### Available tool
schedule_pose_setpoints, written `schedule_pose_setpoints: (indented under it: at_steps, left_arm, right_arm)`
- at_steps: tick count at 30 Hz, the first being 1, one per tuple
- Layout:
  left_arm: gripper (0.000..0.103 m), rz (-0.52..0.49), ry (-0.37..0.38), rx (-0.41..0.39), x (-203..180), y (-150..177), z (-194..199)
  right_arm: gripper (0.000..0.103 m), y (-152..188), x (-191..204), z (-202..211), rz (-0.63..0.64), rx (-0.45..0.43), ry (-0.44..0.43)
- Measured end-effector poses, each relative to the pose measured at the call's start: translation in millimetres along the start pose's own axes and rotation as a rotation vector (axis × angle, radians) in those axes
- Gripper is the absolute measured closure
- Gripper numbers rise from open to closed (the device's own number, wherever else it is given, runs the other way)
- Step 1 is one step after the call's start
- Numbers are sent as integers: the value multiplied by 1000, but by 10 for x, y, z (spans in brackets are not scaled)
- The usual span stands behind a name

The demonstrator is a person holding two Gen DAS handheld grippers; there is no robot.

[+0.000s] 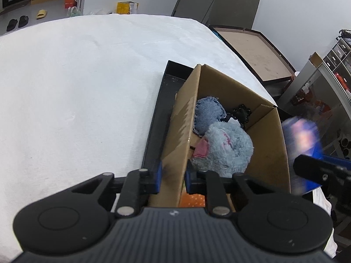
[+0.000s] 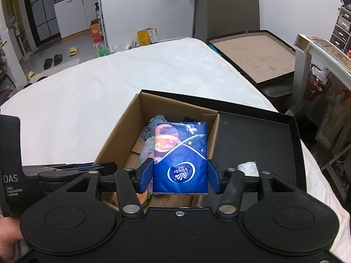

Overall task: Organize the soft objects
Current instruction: 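Carry the blue tissue pack into the box and open the right tool, then grasp the white wrapped bundle with the right tool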

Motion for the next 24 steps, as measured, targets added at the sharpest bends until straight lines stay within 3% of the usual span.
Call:
schedule_pose_setpoints:
  at_steps: [5, 10, 24]
  left_arm:
    - [84, -3, 2, -3, 0, 9, 13]
    - [84, -1, 3, -2, 4, 7, 16]
    - [80, -39, -32, -28, -53, -12, 80]
  right_arm:
    - [37, 39, -28, -1, -8, 7, 23]
    - [19, 68, -77, 34, -3, 0, 53]
    - [16, 211, -439, -2, -11, -11, 80]
Point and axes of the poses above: each gripper's, at about its wrist camera, not at the fingertips, and z roughly against the way its jaws point, x to its left, y to its underside, the point moved 7 cm from there along -z, roughly the way its jaws point, and after that the axes turned 4 degrees about z, right-handed, at the moved point
